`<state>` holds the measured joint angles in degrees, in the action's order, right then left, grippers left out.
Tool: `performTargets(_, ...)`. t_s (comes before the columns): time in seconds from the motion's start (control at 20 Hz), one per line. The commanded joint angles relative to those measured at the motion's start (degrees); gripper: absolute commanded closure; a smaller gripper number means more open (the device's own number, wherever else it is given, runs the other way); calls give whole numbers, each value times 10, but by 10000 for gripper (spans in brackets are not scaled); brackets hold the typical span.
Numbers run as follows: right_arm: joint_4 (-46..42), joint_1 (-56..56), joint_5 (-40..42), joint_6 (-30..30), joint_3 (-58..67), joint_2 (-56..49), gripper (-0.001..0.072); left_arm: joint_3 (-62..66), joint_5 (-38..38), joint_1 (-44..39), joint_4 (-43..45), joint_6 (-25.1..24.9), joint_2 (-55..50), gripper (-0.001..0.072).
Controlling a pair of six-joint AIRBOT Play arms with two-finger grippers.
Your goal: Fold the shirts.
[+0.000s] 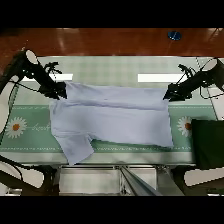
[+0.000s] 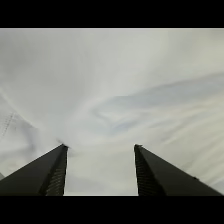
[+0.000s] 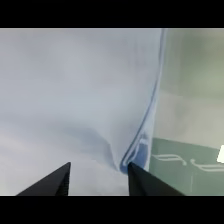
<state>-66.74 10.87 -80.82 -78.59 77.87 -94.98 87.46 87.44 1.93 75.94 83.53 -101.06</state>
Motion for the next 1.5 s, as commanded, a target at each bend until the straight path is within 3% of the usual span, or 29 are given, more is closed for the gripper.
performTargets(0.0, -47, 10, -29, -31, 4, 37, 295, -7, 53, 18, 0, 5, 14, 196)
performTargets(0.2, -90, 96, 28, -65, -64, 179, 295, -103, 21, 119, -64, -12, 142, 196)
performTargets(0.3, -26, 146, 111, -62, -176, 268, 297, -223, -9, 188, -96, -12, 219, 195)
performTargets(0.5, 159, 131, 131, 52, -422, 422, 303, -461, -57, 268, -116, -14, 340, 195)
performTargets(0.65, 172, 107, 149, 52, -503, 468, 303, -538, -73, 274, -72, 3, 377, 196)
performTargets(0.8, 183, 107, 148, 61, -508, 468, 303, -578, -78, 273, -123, -16, 377, 196)
performTargets(1.05, 247, 107, 160, 60, -508, 468, 303, -631, -191, 271, -207, -25, 373, 197)
performTargets(1.25, 244, 141, 188, 42, -495, 468, 303, -651, -240, 209, -235, -37, 360, 199)
performTargets(1.3, 220, 171, 189, 29, -485, 468, 303, -650, -238, 194, -237, -36, 357, 225)
performTargets(1.35, 186, 204, 182, 21, -477, 468, 303, -650, -233, 184, -237, -39, 357, 421)
performTargets(1.4, 137, 240, 155, 15, -474, 468, 303, -650, -226, 181, -239, -52, 357, 688)
performTargets(1.45, 80, 268, 115, 0, -475, 468, 303, -648, -213, 183, -245, -78, 357, 695)
